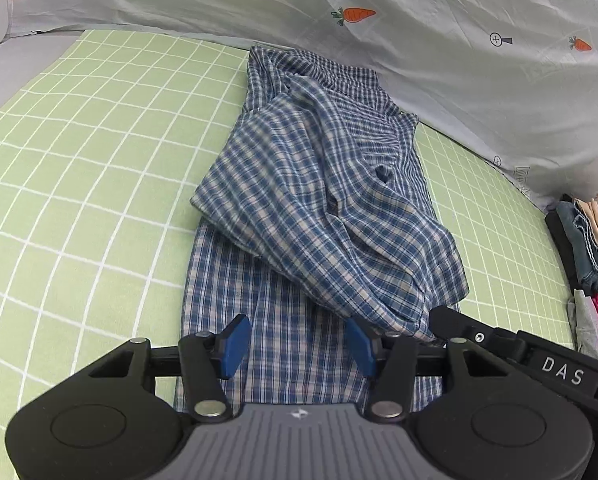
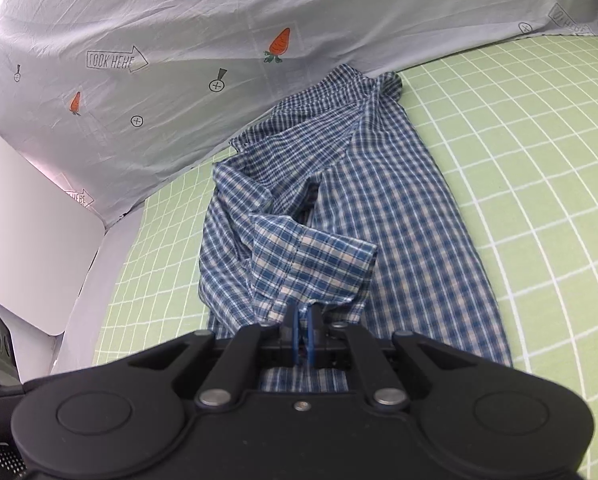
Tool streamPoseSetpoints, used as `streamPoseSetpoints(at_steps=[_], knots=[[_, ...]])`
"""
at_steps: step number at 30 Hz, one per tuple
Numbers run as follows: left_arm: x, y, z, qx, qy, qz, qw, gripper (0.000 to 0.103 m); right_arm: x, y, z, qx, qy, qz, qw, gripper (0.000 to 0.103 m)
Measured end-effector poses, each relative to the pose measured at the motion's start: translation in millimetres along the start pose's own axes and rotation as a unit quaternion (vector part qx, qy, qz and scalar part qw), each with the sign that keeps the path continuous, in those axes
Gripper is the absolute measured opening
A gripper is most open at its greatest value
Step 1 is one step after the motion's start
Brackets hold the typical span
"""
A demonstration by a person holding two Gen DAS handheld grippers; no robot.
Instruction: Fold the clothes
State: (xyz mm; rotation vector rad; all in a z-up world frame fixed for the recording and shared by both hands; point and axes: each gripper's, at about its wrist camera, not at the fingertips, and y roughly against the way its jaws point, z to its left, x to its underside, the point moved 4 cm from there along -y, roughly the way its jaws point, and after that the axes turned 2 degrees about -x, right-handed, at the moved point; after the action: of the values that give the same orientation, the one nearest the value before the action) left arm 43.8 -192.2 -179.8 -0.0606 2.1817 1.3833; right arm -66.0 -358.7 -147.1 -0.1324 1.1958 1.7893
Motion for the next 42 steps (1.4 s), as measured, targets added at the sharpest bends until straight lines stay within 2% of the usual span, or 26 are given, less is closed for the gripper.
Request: streamPoseSetpoints(at_steps=[7,10,12,15,16,19,22,25,29,31,33,35,36,37,38,39,40,42], knots=[[27,11,-7,-0.008,-0.018,0.019,0.9996,0.055,24,33,-12,0.002,-0.030,-0.001,1.000,0.005],[35,14,-8,-0.010,-0.024,0.025,0.9994,0.055,30,46,-18,-0.013,-0.059,0.000,0.998,0.005],[37,14,-10,-0.011,-0.024,0.028,0.9992,0.055,31,54,-22,-0.041,-0.093,-0.005,0.995,0.005],[40,14,-9,-0.014,-0.025,0.034,0.9990,0.055,37,60,-34,-0.089,-0.160,-0.004,0.983,0.005],[41,13,-9,-0.016,-0.026,0.036,0.9989,0.055,39,59,-39,-0.084,-0.176,0.001,0.981,0.005],[43,13,-8,-0.019,-0.030,0.039,0.9986,0.055,47,50,-50,-0.027,-0.170,0.020,0.985,0.006],[44,13,-7,-0.017,-0.034,0.040,0.9985,0.055,49,48,-56,0.009,-0.169,0.027,0.985,0.015],[41,13,-8,-0.003,-0.029,0.036,0.9989,0.055,43,53,-56,0.037,-0.144,0.011,0.989,0.024],[33,13,-12,0.025,-0.017,0.027,0.9992,0.055,29,59,-54,0.061,-0.102,-0.019,0.993,0.044],[29,13,-14,0.043,-0.004,0.024,0.9988,0.055,20,56,-52,0.067,-0.070,-0.027,0.995,0.049],[26,10,-15,0.049,0.001,0.023,0.9985,0.055,14,46,-49,0.056,-0.033,-0.016,0.998,0.056],[23,8,-17,0.055,0.006,0.023,0.9982,0.055,9,32,-45,0.040,-0.001,0.005,0.999,0.075],[21,6,-17,0.058,0.008,0.023,0.9980,0.054,7,24,-42,0.031,0.013,0.016,0.999,0.076],[20,5,-18,0.061,0.011,0.023,0.9978,0.053,7,19,-42,0.035,0.020,0.018,0.999,0.073],[18,4,-19,0.063,0.013,0.023,0.9976,0.053,6,15,-42,0.040,0.026,0.020,0.999,0.050],[17,2,-20,0.066,0.016,0.023,0.9974,0.046,6,13,-42,0.034,0.024,0.023,0.999,0.031],[15,1,-20,0.069,0.018,0.023,0.9972,0.029,7,14,-42,0.026,0.014,0.027,0.999,0.008],[12,-2,-22,0.074,0.023,0.023,0.9967,0.007,10,25,-41,0.004,0.001,0.017,1.000,0.007]])
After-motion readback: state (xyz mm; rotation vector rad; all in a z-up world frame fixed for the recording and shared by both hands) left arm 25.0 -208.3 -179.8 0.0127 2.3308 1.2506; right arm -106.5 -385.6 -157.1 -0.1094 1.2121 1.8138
